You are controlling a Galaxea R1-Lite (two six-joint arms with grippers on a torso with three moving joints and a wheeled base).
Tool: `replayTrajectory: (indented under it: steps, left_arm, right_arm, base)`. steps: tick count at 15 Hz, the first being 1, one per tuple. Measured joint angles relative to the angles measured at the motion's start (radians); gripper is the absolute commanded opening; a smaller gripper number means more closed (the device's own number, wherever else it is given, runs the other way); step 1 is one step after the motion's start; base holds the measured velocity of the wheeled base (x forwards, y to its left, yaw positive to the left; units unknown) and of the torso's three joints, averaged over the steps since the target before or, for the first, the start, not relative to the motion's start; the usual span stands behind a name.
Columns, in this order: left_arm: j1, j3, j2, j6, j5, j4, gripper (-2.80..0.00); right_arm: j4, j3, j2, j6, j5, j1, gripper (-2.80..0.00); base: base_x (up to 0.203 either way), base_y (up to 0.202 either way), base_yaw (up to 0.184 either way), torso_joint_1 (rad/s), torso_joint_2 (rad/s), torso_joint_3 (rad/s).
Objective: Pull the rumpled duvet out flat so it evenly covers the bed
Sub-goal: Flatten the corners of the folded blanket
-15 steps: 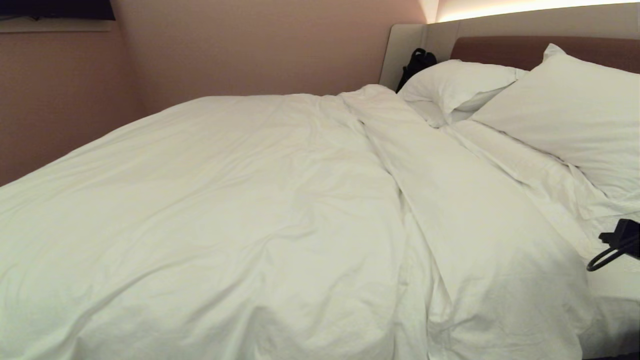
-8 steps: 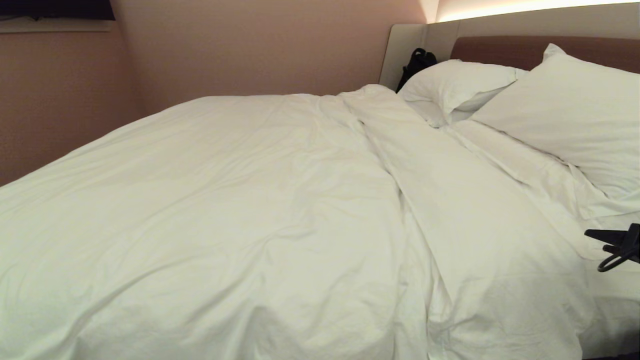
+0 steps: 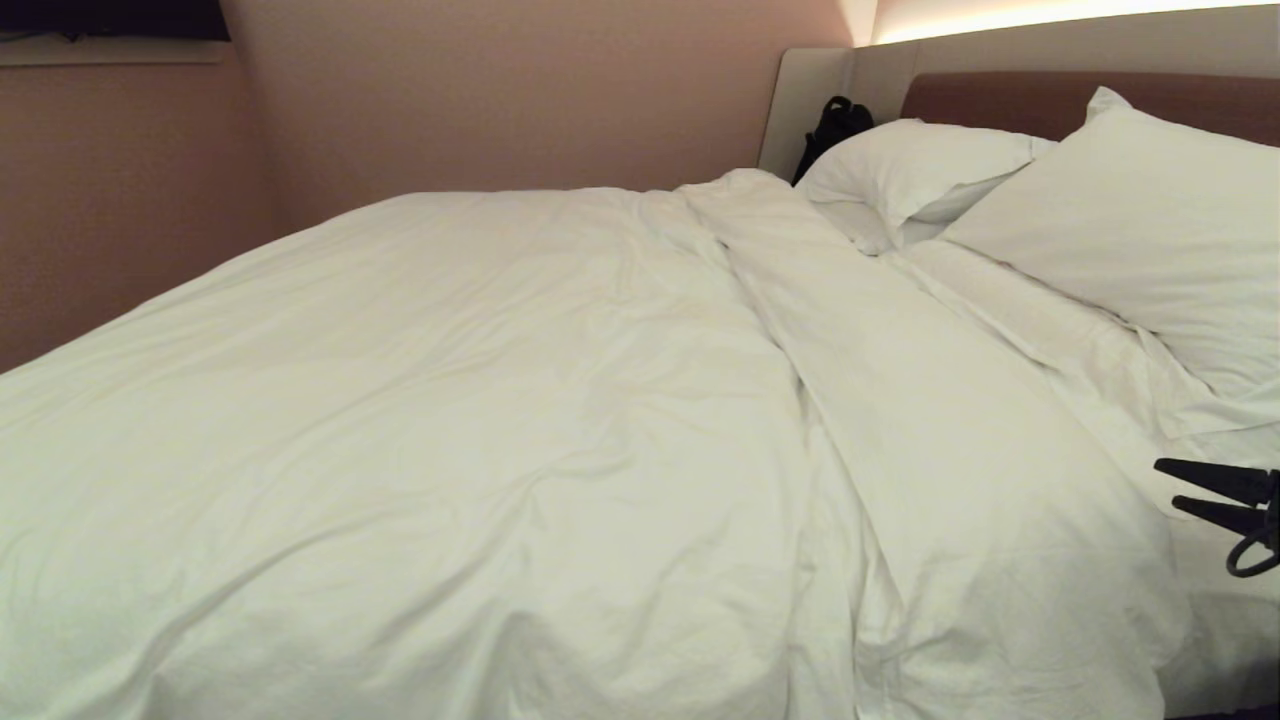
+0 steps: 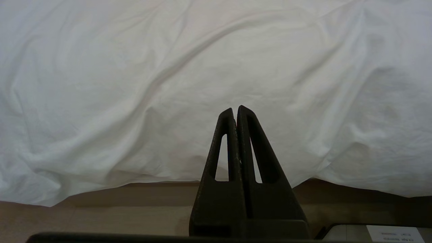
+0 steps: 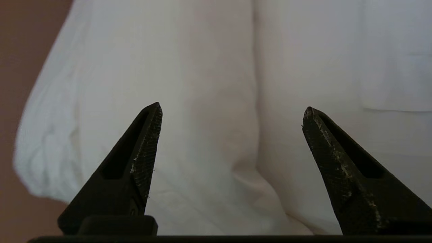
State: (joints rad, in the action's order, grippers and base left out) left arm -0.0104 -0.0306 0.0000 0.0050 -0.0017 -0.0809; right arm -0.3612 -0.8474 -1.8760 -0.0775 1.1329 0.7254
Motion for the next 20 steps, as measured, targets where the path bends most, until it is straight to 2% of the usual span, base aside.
replayTrajectory:
  steps: [5,9,13,20]
  left_arm:
    - [0.0,0.0,0.0,0.0,0.0,0.0,-2.8]
    - [0.0,0.0,0.0,0.0,0.0,0.0,-2.8]
    - [0.0,0.0,0.0,0.0,0.0,0.0,-2.8]
    - [0.0,0.0,0.0,0.0,0.0,0.0,-2.8]
  right_arm:
    - [-0.005,-0.009,-0.069,0.02,0.186,-0.016,0.0]
    - [-0.004,-0.009,-0.103,0.062,0.272,-0.066,0.0]
    - [-0.005,-0.009,-0.123,0.071,0.282,-0.119,0.0]
    - [-0.004,0.03,-0.129,0.138,0.278,-0.157,0.0]
  base:
    - [0.0,0.0,0.0,0.0,0.0,0.0]
    - [0.0,0.0,0.0,0.0,0.0,0.0]
    - [0.0,0.0,0.0,0.0,0.0,0.0]
    - [0.0,0.0,0.0,0.0,0.0,0.0]
